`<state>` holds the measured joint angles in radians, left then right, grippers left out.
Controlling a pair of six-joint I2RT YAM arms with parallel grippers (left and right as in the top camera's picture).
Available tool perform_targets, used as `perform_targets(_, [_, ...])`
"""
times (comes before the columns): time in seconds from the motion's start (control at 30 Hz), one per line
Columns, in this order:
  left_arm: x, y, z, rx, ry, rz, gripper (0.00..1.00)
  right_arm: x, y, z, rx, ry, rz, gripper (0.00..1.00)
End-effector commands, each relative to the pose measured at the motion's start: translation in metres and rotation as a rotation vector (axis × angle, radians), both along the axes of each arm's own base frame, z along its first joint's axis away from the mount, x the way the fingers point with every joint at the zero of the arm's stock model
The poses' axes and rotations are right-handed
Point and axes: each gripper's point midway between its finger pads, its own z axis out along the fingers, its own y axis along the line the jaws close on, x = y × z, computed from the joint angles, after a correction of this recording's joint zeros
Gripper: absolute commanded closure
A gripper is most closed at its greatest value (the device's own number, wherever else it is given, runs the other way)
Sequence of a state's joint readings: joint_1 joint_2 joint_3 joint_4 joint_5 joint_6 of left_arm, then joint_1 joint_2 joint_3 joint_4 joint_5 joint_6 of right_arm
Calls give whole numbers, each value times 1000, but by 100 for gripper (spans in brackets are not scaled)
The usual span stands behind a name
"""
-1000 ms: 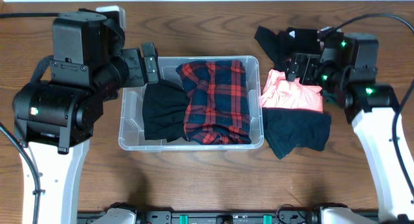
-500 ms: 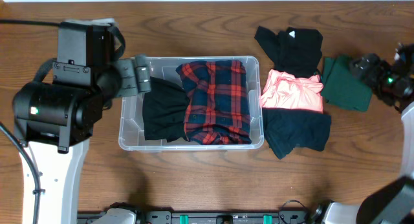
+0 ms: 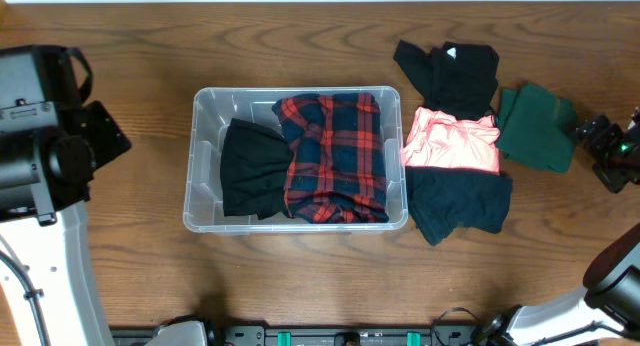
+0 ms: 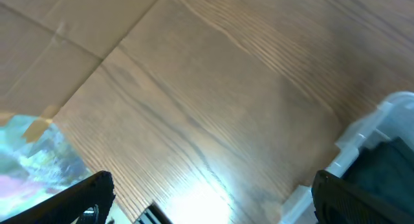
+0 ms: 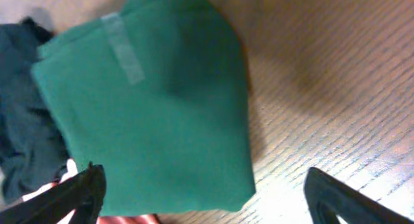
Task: Pack container
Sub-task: 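Grasp the green shirt with the right gripper and place it in the bin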
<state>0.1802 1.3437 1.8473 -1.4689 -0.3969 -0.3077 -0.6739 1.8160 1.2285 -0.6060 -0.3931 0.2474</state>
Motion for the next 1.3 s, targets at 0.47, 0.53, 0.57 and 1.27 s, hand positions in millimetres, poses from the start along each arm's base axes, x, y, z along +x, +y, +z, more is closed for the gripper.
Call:
perform_targets(0.47, [-5, 6, 3, 15, -6, 33, 2, 13, 18, -45, 137, 5, 61, 83])
perform_targets(0.53, [-5, 6, 3, 15, -6, 33, 2, 13, 19, -44, 146, -1, 64, 99])
perform_targets(0.57, [-5, 6, 3, 15, -6, 33, 2, 15, 21, -41, 157, -13, 68, 99])
perform_targets(1.27, [-5, 6, 3, 15, -6, 33, 2, 40, 256, 303, 249, -928, 700, 99])
